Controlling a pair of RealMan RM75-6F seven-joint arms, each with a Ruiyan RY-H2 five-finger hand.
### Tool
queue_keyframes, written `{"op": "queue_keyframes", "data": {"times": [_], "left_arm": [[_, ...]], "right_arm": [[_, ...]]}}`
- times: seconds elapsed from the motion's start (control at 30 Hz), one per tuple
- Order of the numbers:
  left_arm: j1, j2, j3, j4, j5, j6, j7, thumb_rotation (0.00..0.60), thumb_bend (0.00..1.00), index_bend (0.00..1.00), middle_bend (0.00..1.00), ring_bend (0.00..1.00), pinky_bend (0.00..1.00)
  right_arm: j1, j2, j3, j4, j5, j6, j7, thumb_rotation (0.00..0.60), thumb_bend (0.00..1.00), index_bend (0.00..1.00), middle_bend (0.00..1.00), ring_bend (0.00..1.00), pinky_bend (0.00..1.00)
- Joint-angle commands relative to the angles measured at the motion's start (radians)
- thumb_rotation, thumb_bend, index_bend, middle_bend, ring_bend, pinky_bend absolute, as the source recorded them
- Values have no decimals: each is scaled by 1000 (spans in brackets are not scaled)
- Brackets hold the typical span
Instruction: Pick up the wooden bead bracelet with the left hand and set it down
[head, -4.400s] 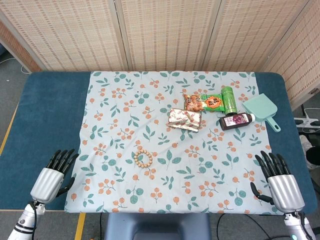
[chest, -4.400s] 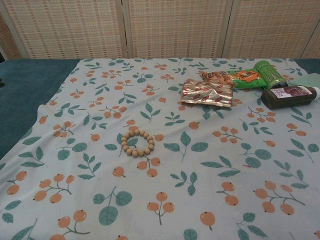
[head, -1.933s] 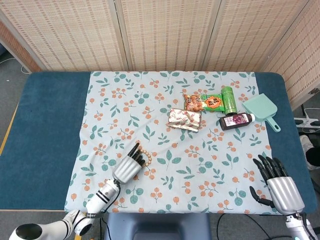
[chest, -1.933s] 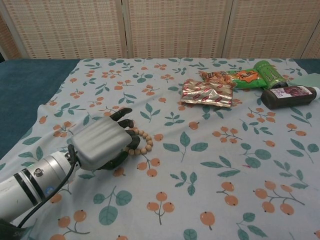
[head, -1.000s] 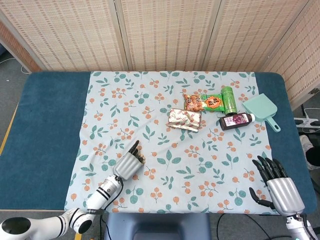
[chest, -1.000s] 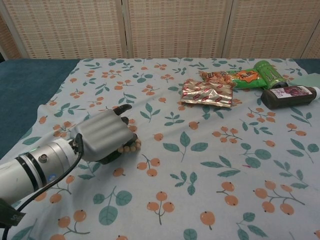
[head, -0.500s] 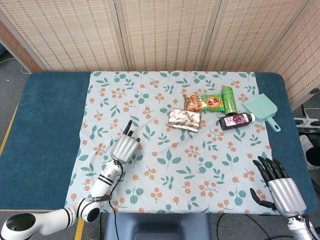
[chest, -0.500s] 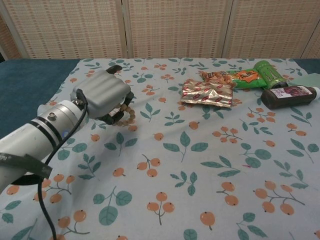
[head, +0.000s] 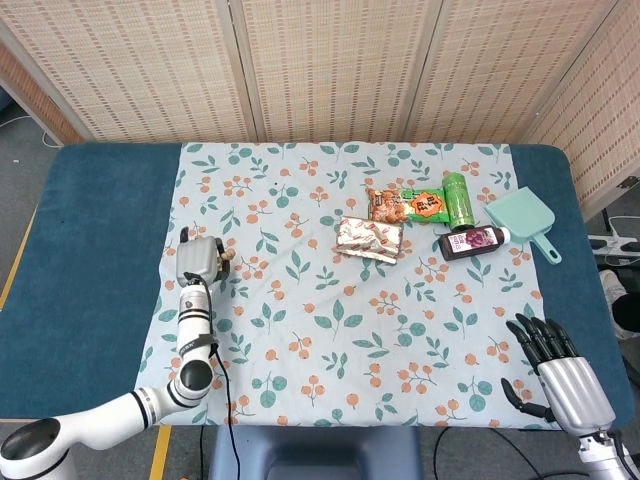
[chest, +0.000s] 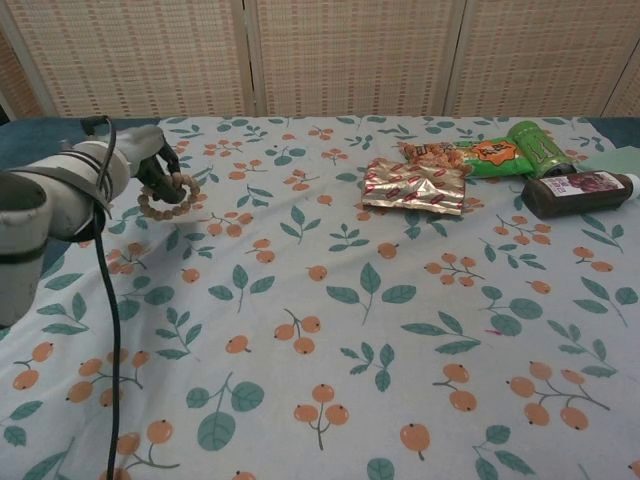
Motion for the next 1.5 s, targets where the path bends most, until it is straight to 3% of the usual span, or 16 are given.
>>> {"op": "queue_keyframes", "data": {"times": [0.03, 0.2, 0.37, 0.5, 0.63, 0.73, 0.87, 1.07, 1.13, 1.17, 1.2, 1.3, 1.4, 1.5], "left_arm": [[80, 210, -423, -357, -1053, -295, -7, 600, 972, 654, 706, 370, 30], [135, 315, -417, -409, -1371, -527, -97, 600, 906, 463, 569, 291, 1], [187, 343, -393, -394, -1406, -732, -278, 600, 904, 424, 542, 257, 0], [196, 368, -361, -371, -1313, -817, -409, 600, 910, 403, 543, 254, 0], [204, 384, -339, -336, -1130, -895, -509, 600, 906, 384, 545, 252, 0], [203, 373, -344, -309, -969, -925, -560, 600, 869, 385, 545, 242, 0], [221, 362, -350, -291, -859, -992, -695, 600, 853, 384, 544, 231, 0], [260, 340, -383, -258, -778, -1059, -802, 600, 844, 385, 555, 230, 0], [285, 316, -421, -244, -725, -1078, -841, 600, 831, 384, 561, 230, 0], [308, 293, -464, -244, -686, -1096, -874, 600, 806, 384, 562, 230, 0], [316, 287, -469, -248, -655, -1100, -883, 600, 776, 384, 561, 229, 0], [337, 293, -441, -275, -551, -1090, -913, 599, 652, 373, 558, 223, 0], [379, 303, -380, -307, -457, -1105, -942, 600, 607, 372, 556, 220, 0], [424, 294, -357, -324, -396, -1158, -976, 599, 605, 372, 556, 219, 0]], "right_arm": [[0, -2, -2, -3, -3, -4, -7, 277, 368, 0, 0, 0, 0], [1, -5, -6, -6, -10, -9, -15, 278, 367, 0, 0, 0, 0], [1, -5, -8, -7, -14, -13, -17, 277, 368, 0, 0, 0, 0], [1, -3, -7, -8, -16, -12, -12, 278, 367, 0, 0, 0, 0], [3, -2, -10, -9, -18, -18, -9, 278, 367, 0, 0, 0, 0], [4, 0, -13, -10, -21, -25, -6, 277, 367, 0, 0, 0, 0], [5, -1, -12, -11, -21, -25, -8, 278, 367, 0, 0, 0, 0], [5, -1, -13, -11, -22, -27, -9, 278, 368, 0, 0, 0, 0], [4, -2, -13, -11, -23, -26, -9, 277, 367, 0, 0, 0, 0], [5, -3, -13, -11, -23, -28, -10, 276, 367, 0, 0, 0, 0], [5, -3, -13, -11, -24, -29, -11, 276, 367, 0, 0, 0, 0], [7, -7, -15, -10, -24, -36, -17, 278, 367, 0, 0, 0, 0], [10, -11, -16, -11, -24, -44, -25, 278, 367, 0, 0, 0, 0], [10, -13, -18, -13, -26, -48, -30, 278, 367, 0, 0, 0, 0]]}}
